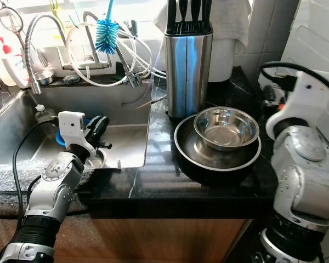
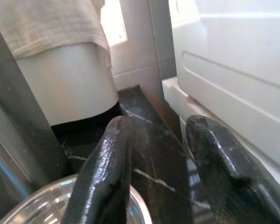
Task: Kitchen organization
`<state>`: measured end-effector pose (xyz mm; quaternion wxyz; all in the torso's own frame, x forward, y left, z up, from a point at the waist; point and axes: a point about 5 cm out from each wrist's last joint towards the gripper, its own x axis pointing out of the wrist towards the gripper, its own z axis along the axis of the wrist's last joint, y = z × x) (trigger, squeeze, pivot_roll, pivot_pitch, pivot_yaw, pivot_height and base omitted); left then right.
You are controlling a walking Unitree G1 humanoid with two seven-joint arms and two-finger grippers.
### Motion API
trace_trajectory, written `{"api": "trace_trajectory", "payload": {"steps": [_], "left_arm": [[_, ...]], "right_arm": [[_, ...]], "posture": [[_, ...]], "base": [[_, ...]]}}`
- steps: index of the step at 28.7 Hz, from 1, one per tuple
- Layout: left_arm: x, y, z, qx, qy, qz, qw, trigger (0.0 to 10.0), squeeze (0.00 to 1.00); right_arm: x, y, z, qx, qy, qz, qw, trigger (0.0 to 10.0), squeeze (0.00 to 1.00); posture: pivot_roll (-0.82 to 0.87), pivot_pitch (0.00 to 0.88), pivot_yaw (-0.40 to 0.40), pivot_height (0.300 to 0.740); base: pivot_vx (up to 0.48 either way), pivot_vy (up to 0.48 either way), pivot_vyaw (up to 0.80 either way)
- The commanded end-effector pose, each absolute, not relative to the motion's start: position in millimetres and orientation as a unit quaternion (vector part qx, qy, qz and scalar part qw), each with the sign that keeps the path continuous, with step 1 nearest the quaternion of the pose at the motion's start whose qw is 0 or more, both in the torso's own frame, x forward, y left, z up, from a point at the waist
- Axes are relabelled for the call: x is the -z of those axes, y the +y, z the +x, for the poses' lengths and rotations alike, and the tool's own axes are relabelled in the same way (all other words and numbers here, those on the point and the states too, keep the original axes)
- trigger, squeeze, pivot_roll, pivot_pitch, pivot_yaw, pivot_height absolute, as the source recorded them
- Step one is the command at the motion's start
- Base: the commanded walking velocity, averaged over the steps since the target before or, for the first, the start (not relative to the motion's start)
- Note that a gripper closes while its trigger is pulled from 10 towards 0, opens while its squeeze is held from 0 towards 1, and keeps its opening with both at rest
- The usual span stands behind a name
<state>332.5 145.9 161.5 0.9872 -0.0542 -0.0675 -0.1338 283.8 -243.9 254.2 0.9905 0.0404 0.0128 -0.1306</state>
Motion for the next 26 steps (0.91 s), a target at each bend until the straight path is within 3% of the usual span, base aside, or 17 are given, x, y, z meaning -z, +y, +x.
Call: {"api": "trace_trajectory", "payload": {"steps": [1,4,5,6,26], "left_arm": [[-161.6,147.7,333.0,0.133,-0.067,-0.048,0.988,10.0,0.00],[-161.7,146.5,333.4,0.136,-0.067,-0.048,0.987,10.0,0.00],[-162.3,146.3,333.7,0.137,-0.068,-0.045,0.987,10.0,0.00],[-163.2,146.5,334.2,0.138,-0.068,-0.043,0.987,10.0,0.00],[-165.3,156.0,335.0,0.115,-0.070,-0.044,0.990,10.0,0.00]], "right_arm": [[-252.4,-241.7,284.8,0.122,0.026,0.067,0.990,10.0,1.00],[-245.8,-241.1,284.0,0.113,0.042,0.098,0.988,10.0,0.98],[-243.5,-239.4,284.3,0.110,0.048,0.109,0.987,10.0,0.13],[-241.1,-237.5,284.9,0.110,0.054,0.125,0.985,10.0,0.00],[-219.4,-230.7,292.2,0.144,0.121,0.142,0.972,10.0,0.00]], "posture": [[-0.14,0.000,0.094,0.740],[-0.14,0.000,0.095,0.740],[-0.14,0.000,0.100,0.740],[-0.14,0.000,0.101,0.740],[-0.11,0.000,0.098,0.740]], "base": [[0.000,0.000,0.00],[0.000,0.000,0.00],[0.000,0.000,0.00],[0.000,0.000,0.00],[0.000,0.000,0.00]]}}
